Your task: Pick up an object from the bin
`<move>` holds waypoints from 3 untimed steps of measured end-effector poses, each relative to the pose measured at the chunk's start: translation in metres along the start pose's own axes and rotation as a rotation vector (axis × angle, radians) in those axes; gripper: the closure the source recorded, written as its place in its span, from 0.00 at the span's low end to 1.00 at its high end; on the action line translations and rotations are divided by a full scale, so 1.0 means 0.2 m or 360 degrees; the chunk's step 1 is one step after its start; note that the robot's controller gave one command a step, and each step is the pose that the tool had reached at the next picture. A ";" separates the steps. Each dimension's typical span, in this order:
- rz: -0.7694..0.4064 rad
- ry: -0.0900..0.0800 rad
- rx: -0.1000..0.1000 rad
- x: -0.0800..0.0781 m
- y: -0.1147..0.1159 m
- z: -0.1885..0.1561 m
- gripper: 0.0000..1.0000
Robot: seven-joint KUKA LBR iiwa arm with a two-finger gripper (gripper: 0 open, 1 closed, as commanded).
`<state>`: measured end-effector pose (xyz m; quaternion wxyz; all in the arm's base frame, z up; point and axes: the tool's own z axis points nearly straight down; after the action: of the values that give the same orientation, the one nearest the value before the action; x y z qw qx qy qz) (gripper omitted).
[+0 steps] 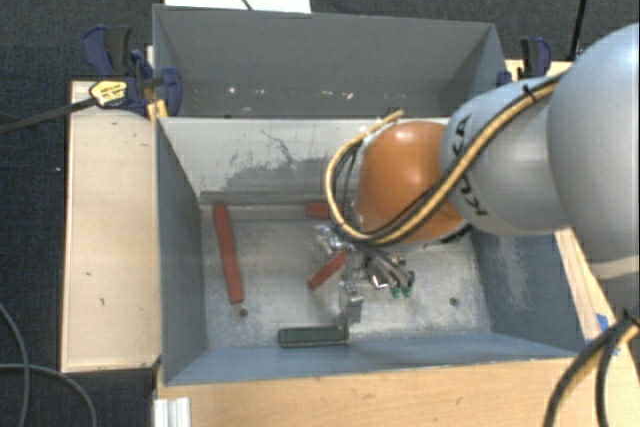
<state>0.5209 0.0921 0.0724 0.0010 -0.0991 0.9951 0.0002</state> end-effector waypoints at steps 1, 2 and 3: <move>-0.0044 0.0002 -0.0001 -0.21 -0.09 0.01 0.00; -0.0254 0.0001 -0.0002 -0.31 -0.13 0.00 1.00; -0.0251 0.0002 -0.0002 -0.31 -0.13 0.00 1.00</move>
Offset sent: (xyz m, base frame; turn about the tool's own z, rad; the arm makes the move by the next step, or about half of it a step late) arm 0.0658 -0.0144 0.0000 -0.1644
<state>0.5872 0.0781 0.0729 0.0004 -0.1773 0.9842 0.0007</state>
